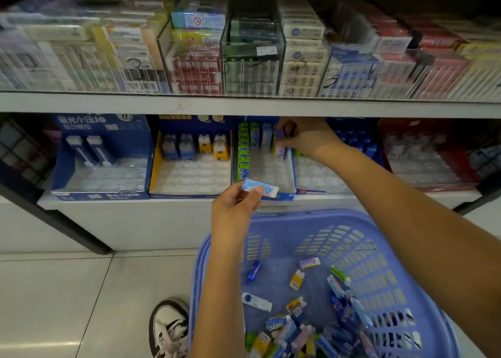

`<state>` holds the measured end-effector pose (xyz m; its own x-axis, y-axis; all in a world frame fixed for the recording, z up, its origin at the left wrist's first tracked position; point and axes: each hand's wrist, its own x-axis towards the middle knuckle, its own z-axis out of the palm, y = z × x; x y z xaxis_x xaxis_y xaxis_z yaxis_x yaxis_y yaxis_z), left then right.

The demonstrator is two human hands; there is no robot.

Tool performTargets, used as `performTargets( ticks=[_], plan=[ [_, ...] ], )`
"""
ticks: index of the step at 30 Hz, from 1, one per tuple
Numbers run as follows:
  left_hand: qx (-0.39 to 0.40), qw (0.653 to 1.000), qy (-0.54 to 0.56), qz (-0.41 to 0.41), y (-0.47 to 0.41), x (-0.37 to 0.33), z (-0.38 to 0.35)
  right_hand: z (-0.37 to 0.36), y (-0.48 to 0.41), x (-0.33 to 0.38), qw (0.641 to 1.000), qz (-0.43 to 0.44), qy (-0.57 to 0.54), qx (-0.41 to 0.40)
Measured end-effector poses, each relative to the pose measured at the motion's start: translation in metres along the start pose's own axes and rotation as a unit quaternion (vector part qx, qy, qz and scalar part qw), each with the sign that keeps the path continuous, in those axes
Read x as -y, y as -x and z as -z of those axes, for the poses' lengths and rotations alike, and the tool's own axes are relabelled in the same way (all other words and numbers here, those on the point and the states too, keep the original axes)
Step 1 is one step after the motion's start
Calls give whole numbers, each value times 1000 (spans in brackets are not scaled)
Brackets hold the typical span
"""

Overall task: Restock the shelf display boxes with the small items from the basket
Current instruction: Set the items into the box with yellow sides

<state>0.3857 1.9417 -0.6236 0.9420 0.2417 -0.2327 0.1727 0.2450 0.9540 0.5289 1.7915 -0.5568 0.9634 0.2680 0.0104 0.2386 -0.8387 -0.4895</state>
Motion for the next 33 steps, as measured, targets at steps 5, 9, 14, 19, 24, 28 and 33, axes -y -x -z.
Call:
performTargets(
  ticks=[5,9,14,19,24,28,33],
  plan=[
    [-16,995,-76,-67,2,-9,-9,14,64,18,965,73,-131,217],
    [10,984,-119,-136,10,-16,-19,4,88,22,981,119,-39,151],
    [47,932,-301,-198,9,-11,-26,6,73,15,993,74,-92,27],
    [111,811,-542,-189,0,10,-27,-3,25,15,999,40,7,-35],
    [107,812,-532,-215,-3,17,-25,-21,-6,10,999,20,18,-37],
    [109,821,-520,-207,-4,17,-25,-26,-18,7,1000,0,13,-18],
    [114,827,-513,-199,-4,16,-25,-18,-24,13,999,0,31,44]
  ],
)
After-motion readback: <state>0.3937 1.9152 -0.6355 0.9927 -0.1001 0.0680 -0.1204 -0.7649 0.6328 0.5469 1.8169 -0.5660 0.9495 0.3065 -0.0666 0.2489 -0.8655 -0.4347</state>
